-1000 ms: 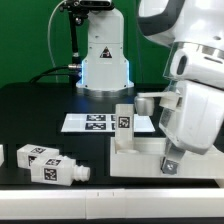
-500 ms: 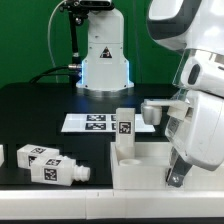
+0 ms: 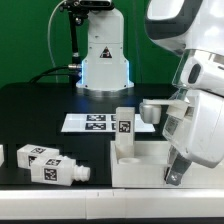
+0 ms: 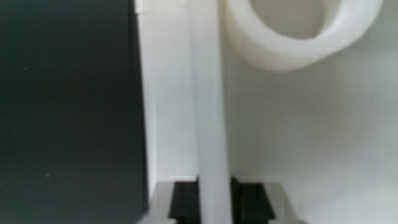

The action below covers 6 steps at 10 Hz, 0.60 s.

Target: Assemble square table

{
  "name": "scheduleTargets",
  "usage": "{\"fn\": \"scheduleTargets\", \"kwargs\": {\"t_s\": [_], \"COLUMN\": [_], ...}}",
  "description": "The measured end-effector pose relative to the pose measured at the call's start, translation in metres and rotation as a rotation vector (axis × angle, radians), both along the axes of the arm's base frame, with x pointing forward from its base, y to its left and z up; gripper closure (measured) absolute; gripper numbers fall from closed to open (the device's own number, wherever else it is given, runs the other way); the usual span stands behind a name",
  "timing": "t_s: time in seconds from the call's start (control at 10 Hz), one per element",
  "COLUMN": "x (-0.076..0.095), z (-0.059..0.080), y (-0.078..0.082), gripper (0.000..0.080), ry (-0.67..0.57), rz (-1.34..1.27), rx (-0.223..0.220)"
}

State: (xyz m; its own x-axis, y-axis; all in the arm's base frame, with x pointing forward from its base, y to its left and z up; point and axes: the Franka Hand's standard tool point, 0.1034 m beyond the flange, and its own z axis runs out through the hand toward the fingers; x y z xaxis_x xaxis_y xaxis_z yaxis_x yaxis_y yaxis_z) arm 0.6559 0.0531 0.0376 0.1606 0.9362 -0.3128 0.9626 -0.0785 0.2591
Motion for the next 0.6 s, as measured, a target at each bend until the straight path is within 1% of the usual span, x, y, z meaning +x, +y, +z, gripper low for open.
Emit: {"fn": "scheduleTargets", "kwargs": {"t_s": [0.4, 0.6], "x": [-0.0018, -0.0010], "z": [-0.0027, -0.0020], "y": [-0.0009, 0.0019], "gripper": [0.0745, 0.0745], "ry": [0.004, 0.004], "rz": [0.000, 0.008], "rx": [-0.003, -0.006]}}
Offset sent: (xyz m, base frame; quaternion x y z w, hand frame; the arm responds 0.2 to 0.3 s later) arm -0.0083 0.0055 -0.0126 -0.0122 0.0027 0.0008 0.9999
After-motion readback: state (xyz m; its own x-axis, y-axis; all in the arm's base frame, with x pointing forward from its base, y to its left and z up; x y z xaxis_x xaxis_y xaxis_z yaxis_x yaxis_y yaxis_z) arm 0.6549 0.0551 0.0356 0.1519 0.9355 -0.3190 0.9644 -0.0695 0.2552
